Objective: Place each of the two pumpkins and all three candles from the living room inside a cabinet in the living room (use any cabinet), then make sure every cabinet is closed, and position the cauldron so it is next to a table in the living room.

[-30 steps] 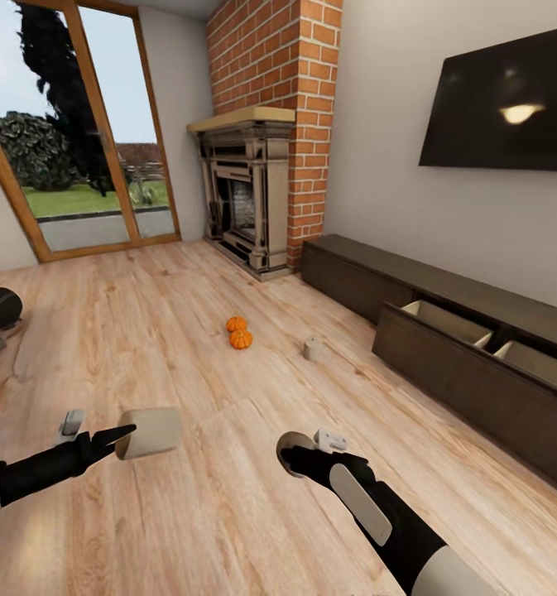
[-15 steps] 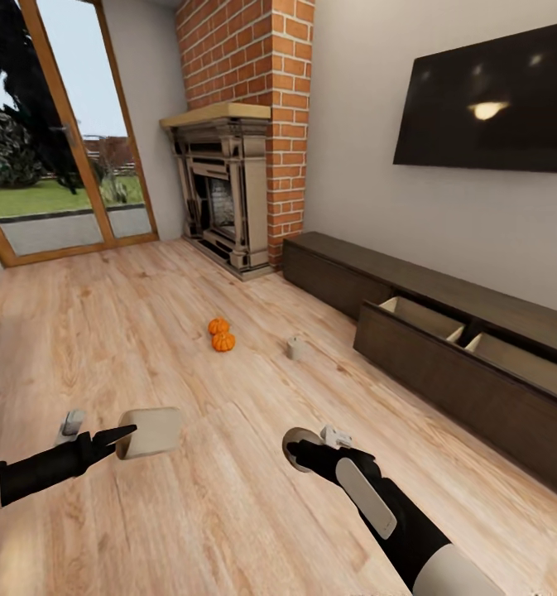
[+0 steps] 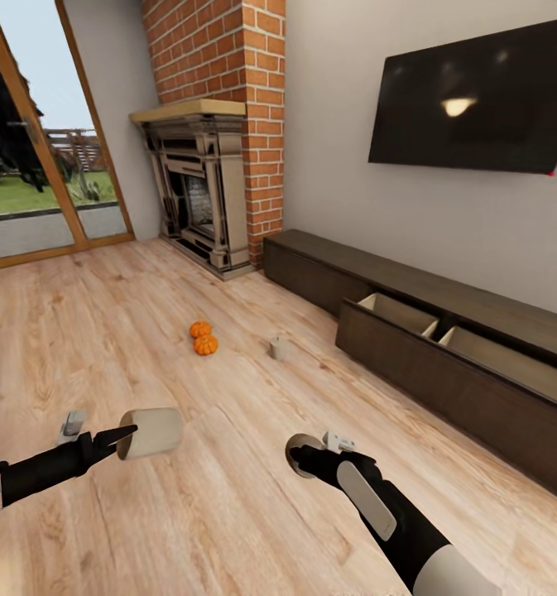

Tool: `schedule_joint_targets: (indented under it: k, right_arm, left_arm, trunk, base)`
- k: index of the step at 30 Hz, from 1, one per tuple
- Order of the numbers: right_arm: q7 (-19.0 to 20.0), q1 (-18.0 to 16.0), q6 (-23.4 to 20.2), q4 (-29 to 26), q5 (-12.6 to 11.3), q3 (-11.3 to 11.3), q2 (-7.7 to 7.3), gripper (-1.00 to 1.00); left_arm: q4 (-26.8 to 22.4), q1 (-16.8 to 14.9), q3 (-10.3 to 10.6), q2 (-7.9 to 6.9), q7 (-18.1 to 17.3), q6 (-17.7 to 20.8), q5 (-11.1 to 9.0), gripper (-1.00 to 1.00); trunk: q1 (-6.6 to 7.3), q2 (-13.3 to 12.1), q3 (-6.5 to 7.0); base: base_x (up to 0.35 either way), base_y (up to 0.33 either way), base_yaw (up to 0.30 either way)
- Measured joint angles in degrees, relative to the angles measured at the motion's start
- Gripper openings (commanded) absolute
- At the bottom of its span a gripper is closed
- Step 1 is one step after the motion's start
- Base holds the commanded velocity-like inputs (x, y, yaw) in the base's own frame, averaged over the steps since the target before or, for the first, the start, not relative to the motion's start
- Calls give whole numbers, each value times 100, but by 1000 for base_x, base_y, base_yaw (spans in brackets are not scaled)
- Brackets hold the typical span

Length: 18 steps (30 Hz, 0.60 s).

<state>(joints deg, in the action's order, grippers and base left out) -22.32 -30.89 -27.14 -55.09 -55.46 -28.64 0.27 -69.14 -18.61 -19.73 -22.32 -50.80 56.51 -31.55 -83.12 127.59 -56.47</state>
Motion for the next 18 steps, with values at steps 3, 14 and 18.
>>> schedule_joint_targets:
  k: [3, 14, 18]
  right_arm:
    - [0, 0, 1, 20, -2, 1, 0, -100]
    - [8, 0, 0, 32, -3, 435, 0, -100]
    - [9, 0, 1, 37, -8, 462, 0, -100]
  left_arm:
    - [0, 0, 3, 0, -1, -2, 5, -100]
    - [9, 0, 1, 0, 0, -13, 19, -100]
    - [9, 1, 9, 0, -1, -14, 22, -100]
  trunk:
    - [66, -120, 31]
    - [308, -561, 146]
    - [395, -722, 188]
  base:
    - [0, 0, -171]
    - [0, 0, -178]
    - [0, 0, -179]
